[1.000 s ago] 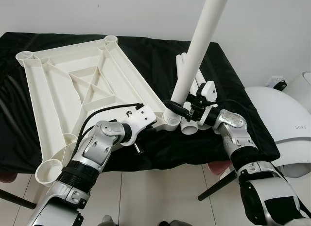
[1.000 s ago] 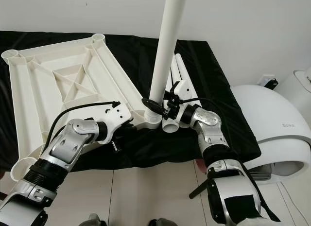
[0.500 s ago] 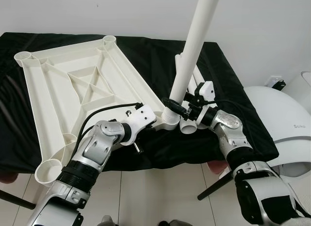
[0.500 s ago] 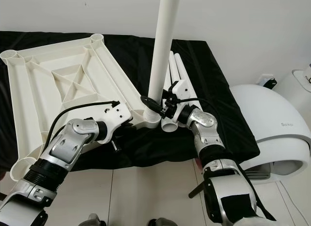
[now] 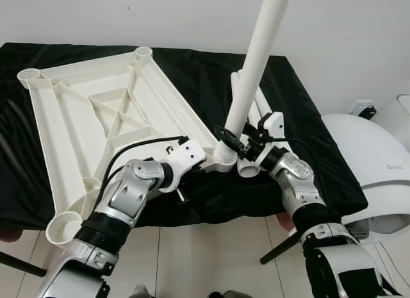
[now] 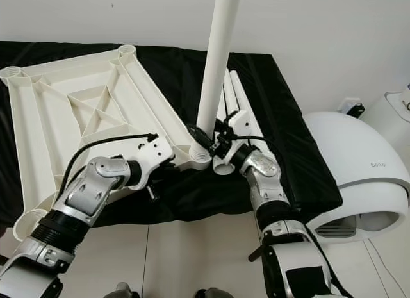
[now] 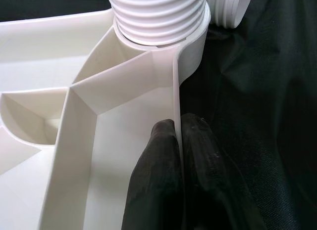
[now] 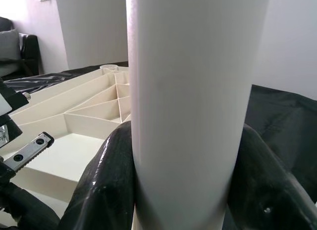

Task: Building children table

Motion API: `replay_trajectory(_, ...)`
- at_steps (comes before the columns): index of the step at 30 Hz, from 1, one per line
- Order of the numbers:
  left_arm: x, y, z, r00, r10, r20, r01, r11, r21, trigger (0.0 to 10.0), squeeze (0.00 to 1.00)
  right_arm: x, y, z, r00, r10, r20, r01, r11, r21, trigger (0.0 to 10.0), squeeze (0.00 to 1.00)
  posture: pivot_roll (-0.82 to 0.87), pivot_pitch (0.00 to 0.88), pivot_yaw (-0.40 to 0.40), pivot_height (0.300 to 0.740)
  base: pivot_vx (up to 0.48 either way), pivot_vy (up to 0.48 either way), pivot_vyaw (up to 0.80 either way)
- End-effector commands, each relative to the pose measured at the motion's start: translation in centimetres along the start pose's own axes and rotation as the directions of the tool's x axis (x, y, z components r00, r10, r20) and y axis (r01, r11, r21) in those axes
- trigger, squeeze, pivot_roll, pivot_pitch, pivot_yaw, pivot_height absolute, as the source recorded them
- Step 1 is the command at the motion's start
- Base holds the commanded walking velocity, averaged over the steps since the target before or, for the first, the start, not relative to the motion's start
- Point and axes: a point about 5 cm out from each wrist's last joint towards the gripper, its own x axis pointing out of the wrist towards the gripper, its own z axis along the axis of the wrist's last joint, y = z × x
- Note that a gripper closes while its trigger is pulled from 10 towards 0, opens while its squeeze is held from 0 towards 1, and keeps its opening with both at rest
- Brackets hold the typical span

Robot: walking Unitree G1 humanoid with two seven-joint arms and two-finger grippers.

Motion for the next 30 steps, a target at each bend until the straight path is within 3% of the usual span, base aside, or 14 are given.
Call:
replay_trajectory(1,-0.38,1.03,0.74,0.994,0.107,0.019,-0.107,0.994,0.022,10.0,0.00,-3.40,0.36,-4.65,0.973,-0.082,-0.215,0.104,0.990,0.095,10.0,0.00,0.00,0.075,-0.035,0.740,0.000,0.000,0.00)
replay_trajectory(30,-0.25,1.01,0.82,0.994,0.104,0.021,-0.105,0.994,0.025,10.0,0.00,-3.15,1.01,-4.02,0.956,-0.249,-0.154,0.260,0.964,0.052,10.0,0.00,0.00,0.059,-0.038,0.740,0.000,0.000,0.00)
